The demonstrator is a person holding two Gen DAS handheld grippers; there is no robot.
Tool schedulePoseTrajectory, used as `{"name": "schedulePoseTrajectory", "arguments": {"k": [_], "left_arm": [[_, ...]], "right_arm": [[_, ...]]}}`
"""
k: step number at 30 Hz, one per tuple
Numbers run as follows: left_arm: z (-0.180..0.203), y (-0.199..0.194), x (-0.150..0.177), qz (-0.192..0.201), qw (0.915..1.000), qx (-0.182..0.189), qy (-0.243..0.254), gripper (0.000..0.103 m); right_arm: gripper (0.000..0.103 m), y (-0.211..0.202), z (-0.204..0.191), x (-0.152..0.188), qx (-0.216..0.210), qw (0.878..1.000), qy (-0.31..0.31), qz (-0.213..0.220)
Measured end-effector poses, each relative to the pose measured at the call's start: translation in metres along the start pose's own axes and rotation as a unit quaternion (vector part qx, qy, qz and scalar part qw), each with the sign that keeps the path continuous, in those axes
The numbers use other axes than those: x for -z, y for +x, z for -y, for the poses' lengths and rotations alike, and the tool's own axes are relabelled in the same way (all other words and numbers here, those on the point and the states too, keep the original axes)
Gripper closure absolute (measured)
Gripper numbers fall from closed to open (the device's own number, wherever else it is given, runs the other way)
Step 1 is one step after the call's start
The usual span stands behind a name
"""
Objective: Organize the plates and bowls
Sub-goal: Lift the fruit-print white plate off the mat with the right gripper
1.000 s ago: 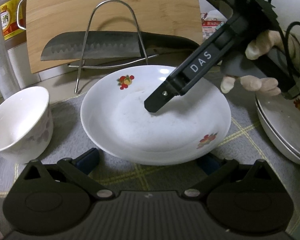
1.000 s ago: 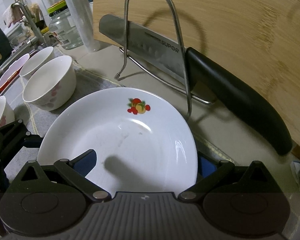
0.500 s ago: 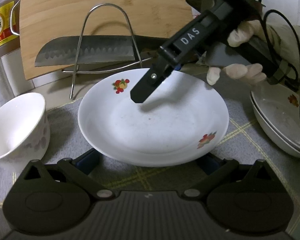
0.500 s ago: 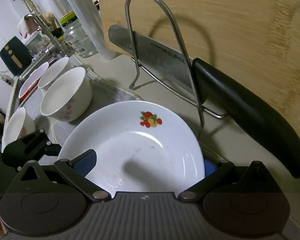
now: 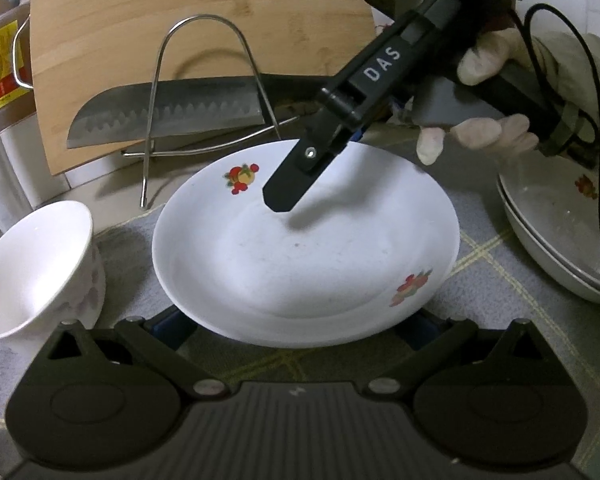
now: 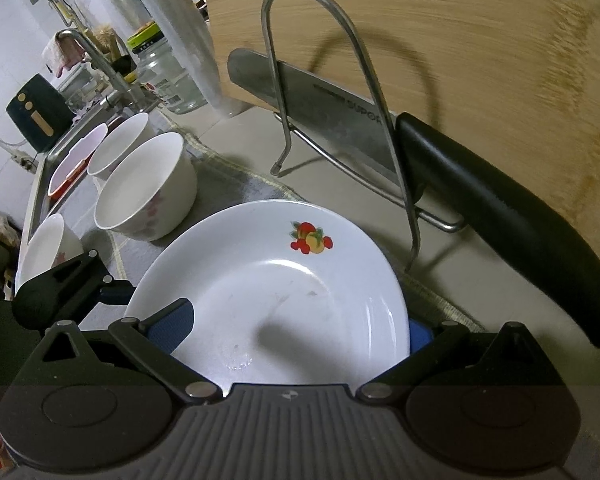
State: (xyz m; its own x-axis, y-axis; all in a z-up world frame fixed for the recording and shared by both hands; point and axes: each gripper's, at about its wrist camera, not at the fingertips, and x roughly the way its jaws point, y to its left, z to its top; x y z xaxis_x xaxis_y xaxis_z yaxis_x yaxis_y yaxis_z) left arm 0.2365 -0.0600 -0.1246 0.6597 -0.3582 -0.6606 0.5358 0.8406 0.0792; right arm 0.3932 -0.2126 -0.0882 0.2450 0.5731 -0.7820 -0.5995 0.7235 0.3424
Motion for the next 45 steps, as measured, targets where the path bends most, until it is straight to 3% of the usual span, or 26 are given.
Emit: {"name": "schedulePoseTrajectory", "arguments": {"k": [20,45], "left_arm": [[0.012,-0.033,0.000,-0.003,1.0000,0.005,0.006,0.000],[0.052,-0.096,0.010,-0.007,0.9985,0.040,0.036,0.000]], "right_arm": [[0.000,-0.026,-0.031,0.017,0.000,1.000,-0.013,0.005],[0.000,-0.087,-0.088,0.080,0.019,0.999,0.002,0.030]]}}
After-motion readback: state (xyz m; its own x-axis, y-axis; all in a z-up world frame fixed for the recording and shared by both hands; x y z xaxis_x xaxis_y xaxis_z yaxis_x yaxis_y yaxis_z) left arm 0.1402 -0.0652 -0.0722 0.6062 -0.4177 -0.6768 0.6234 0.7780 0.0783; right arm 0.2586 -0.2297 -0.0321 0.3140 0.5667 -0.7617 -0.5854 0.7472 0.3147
